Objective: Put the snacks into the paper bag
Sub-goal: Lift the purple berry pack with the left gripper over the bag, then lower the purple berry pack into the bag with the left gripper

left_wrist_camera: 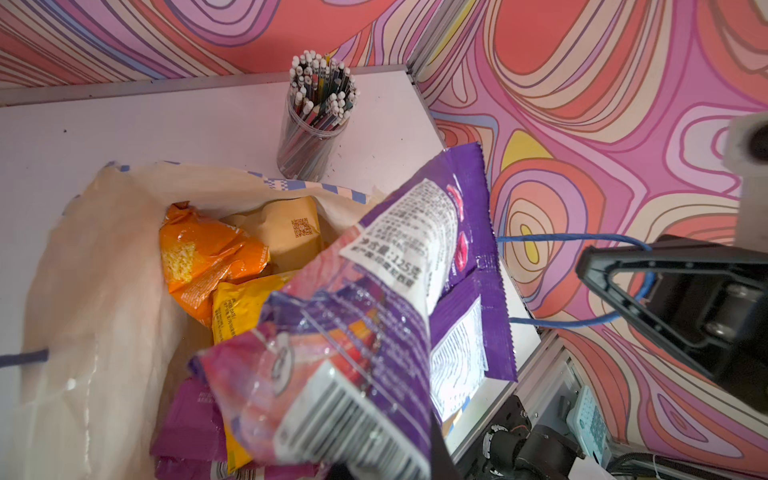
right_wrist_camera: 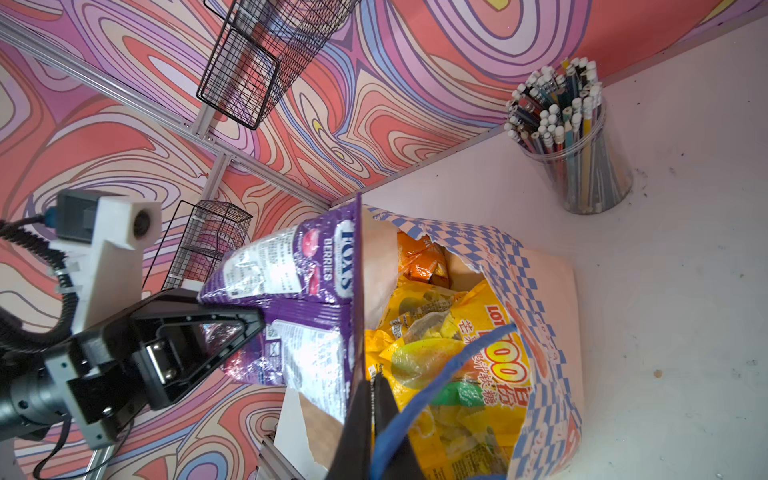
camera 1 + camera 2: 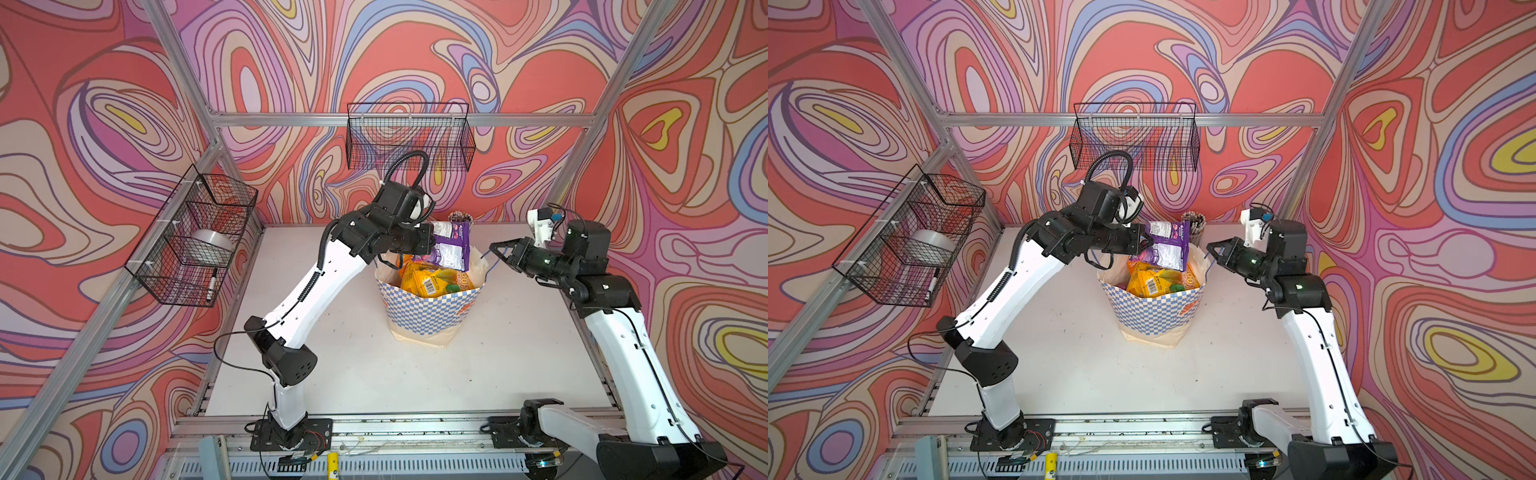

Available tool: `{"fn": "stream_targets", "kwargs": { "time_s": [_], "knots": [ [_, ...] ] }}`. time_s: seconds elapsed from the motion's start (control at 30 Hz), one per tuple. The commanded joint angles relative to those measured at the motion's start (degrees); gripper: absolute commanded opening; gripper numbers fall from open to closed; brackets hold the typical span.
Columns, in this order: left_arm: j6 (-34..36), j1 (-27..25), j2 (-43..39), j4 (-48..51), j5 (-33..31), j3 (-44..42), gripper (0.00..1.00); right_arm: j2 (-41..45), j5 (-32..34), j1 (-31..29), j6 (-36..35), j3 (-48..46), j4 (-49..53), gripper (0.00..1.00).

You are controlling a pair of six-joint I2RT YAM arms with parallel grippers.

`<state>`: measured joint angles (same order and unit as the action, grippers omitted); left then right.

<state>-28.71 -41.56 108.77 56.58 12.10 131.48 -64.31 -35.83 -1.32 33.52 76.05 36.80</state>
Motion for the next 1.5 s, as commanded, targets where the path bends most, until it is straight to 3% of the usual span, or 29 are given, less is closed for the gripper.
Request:
{"fn": "stream_targets", "kwargs": {
  "time_s": [0.0, 0.57, 0.73, 1.0, 1.17, 1.47],
  "knots": [
    [-0.5, 1.1, 2.9, 2.9, 0.4, 4.5, 0.11, 1.4, -0.4, -0.3, -1.1, 0.6, -0.5, 0.00],
    [-2.2, 6.7, 12.7, 7.2, 9.0, 4.2, 0.10, 1.6, -0.6, -0.2, -1.7, 0.3, -0.1, 0.00],
    [-2.9, 6.7, 7.0, 1.2, 13.4, -4.3, 0.10, 1.6, -0.4, -0.2, -1.9, 0.0, 0.1, 0.00],
    [-4.2, 6.7, -3.1, -2.9, 15.9, -5.3, 0.10, 1.4, -0.6, -0.3, -1.5, -0.3, -0.8, 0.00],
    [-5.7, 6.4, -8.6, -5.8, 16.2, -12.9, 0.10, 1.4, -0.5, -0.3, -1.7, -0.7, -0.9, 0.00],
    [-5.3, 5.2, -7.7, -5.5, 16.2, -20.9, 0.09, 1.4, -0.6, -0.3, -1.5, -0.7, -1.2, 0.00]
  ]
}}
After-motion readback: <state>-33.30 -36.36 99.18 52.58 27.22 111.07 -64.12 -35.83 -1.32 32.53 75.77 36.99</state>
